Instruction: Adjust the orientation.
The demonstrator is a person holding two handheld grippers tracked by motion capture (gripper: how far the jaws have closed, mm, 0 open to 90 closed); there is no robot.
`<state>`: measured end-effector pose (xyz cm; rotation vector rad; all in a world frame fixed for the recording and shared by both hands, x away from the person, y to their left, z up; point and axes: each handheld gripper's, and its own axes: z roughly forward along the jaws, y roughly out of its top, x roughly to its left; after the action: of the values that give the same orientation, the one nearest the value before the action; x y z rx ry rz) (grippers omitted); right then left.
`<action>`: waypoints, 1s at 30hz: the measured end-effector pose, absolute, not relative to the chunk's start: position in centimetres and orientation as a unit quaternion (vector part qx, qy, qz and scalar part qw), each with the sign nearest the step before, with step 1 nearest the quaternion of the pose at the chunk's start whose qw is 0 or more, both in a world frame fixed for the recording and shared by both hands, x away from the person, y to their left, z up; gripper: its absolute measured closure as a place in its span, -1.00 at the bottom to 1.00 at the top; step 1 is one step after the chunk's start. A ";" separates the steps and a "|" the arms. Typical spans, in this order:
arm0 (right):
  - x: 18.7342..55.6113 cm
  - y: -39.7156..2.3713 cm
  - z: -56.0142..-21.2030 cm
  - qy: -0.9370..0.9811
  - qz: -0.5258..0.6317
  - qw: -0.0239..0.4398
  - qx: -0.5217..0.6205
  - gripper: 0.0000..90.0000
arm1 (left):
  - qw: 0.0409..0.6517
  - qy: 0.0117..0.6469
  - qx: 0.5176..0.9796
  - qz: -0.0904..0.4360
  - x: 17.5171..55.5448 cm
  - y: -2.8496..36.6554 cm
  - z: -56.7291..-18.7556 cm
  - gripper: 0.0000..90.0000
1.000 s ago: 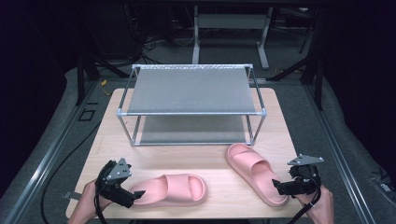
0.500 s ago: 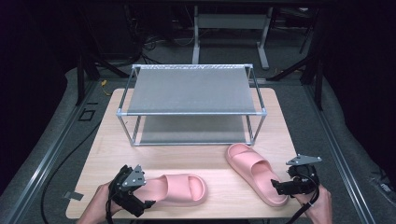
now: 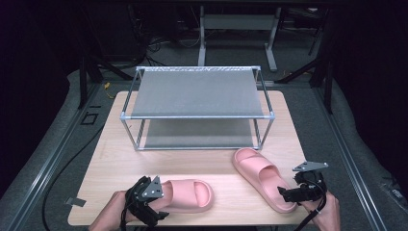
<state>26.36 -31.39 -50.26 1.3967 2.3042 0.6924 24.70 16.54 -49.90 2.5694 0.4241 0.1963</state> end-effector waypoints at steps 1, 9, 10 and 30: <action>26.4 -31.4 -50.3 0.815 0.245 0.179 0.494 -0.89 | 0.262 0.157 0.950 0.073 24.7 16.5 -49.9 -0.65; 26.2 -31.3 -49.8 0.818 0.239 0.176 0.492 -0.88 | 0.219 0.128 0.966 0.048 25.1 14.6 -49.7 0.08; 26.2 -31.3 -49.8 0.818 0.239 0.176 0.492 -0.88 | 0.219 0.128 0.966 0.048 25.1 14.6 -49.7 0.13; 26.2 -31.3 -50.4 0.812 0.243 0.177 0.500 -0.86 | 0.159 0.065 0.983 0.059 25.1 12.6 -50.7 0.71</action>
<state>26.20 -31.28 -50.44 1.4158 2.2995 0.6882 25.07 12.58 -50.68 2.8121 0.1859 0.1675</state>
